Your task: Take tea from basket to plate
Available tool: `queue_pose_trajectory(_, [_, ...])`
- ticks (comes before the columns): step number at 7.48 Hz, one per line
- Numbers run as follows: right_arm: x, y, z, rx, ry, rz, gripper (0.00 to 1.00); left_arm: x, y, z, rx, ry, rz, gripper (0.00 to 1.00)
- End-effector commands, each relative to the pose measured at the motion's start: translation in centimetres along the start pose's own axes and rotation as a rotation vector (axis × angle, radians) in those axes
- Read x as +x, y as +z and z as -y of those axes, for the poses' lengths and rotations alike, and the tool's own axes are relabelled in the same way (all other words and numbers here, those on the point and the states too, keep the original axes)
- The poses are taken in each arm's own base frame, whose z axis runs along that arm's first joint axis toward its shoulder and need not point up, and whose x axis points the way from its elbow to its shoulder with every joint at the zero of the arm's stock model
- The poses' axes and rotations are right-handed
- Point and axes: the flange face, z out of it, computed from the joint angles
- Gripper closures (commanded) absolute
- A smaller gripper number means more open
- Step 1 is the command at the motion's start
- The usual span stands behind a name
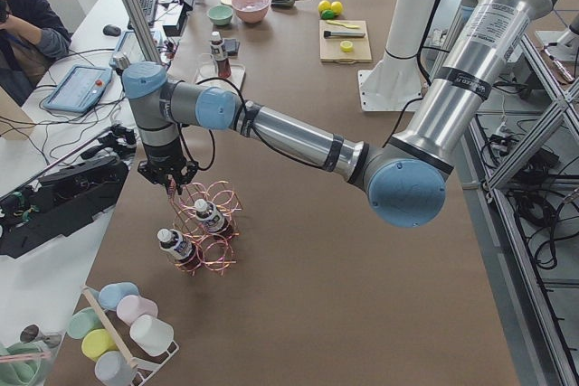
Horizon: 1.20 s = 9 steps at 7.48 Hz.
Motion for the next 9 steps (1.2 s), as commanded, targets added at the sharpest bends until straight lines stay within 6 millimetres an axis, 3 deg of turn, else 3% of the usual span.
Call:
queue_pose_trajectory(1, [-0.9,1.6,1.6,-0.038,0.000,0.009,0.00,0.1,-0.1,0.1,0.001,0.002,0.002,1.00])
queue_pose_trajectory(3, [-3.3,2.9,2.7,-0.070,0.015,0.009,0.00,0.1,-0.3,0.2,0.001,0.003,0.006,1.00])
queue_pose_trajectory(5, [-3.5,2.9,3.2,-0.070,0.009,0.007,0.00,0.2,-0.5,0.3,0.003,0.010,0.011,1.00])
queue_pose_trajectory(6, [-3.4,3.0,3.1,-0.072,0.010,0.012,0.00,0.2,-1.1,0.7,0.003,0.022,0.024,0.88])
queue_pose_trajectory(7, [-3.3,3.1,2.9,-0.075,0.012,0.012,0.00,0.0,-1.6,1.0,-0.007,0.028,0.035,0.61])
queue_pose_trajectory(8, [-3.0,3.3,2.7,-0.079,0.018,0.011,0.00,0.6,-2.2,1.7,-0.005,0.034,0.047,0.22])
queue_pose_trajectory(9, [-3.0,3.3,2.6,-0.079,0.019,0.011,0.00,1.6,-1.9,1.3,-0.001,0.011,0.048,0.02])
